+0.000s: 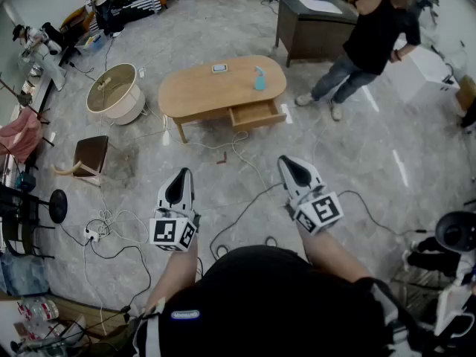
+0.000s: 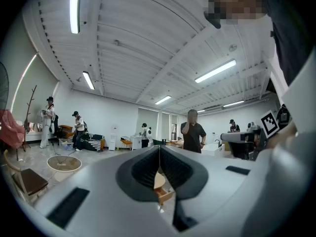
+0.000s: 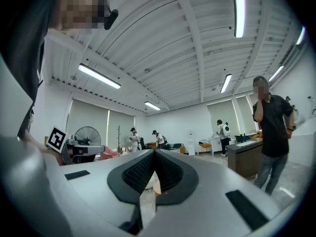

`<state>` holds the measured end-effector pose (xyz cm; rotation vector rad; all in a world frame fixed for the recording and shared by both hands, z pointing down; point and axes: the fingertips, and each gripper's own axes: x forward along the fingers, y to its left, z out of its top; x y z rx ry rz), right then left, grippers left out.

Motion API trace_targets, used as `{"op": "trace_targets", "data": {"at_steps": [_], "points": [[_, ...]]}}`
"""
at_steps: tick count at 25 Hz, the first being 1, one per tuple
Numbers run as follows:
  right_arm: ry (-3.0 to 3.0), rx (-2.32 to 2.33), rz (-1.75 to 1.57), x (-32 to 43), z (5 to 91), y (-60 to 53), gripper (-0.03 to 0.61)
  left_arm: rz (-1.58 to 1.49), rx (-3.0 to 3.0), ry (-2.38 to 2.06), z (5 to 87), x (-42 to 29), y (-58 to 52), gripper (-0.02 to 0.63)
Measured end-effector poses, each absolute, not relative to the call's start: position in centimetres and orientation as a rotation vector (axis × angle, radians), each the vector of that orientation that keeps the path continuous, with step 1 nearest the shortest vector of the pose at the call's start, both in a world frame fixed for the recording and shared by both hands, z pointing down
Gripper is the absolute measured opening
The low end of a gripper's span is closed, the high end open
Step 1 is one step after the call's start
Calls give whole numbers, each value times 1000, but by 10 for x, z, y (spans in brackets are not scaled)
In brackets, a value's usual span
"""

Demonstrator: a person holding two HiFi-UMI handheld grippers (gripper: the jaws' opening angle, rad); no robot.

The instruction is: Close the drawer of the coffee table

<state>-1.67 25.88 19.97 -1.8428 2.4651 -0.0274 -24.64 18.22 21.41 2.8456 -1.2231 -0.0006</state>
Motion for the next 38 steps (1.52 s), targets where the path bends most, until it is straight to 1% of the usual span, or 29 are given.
{"op": "trace_targets", "data": {"at_steps": [19, 20, 21, 22, 23, 24, 26, 30, 38], "points": [[2429, -1837, 8, -14, 200, 258, 15, -72, 2875, -1233, 210, -245, 183, 14], [2435, -1829, 14, -14, 199, 258, 24, -76, 2874, -1233, 210, -245, 182, 14], [2443, -1825, 19, -15, 199, 257, 84, -81, 2873, -1235, 210, -246, 182, 17], [2448, -1825, 22, -15, 200, 255, 153, -84, 2871, -1238, 211, -246, 181, 47], [2451, -1828, 22, -14, 200, 254, 166, -85, 2868, -1243, 213, -247, 179, 131], [2452, -1832, 20, -12, 201, 254, 178, -84, 2862, -1253, 214, -249, 177, 172], [2450, -1848, 27, -8, 200, 254, 190, -83, 2845, -1278, 216, -254, 173, 223], [2430, -1887, 50, 2, 196, 257, 197, -92, 2815, -1315, 216, -267, 169, 239], [2391, -1922, 80, 8, 191, 256, 199, -86, 2815, -1328, 215, -273, 166, 241]]}}
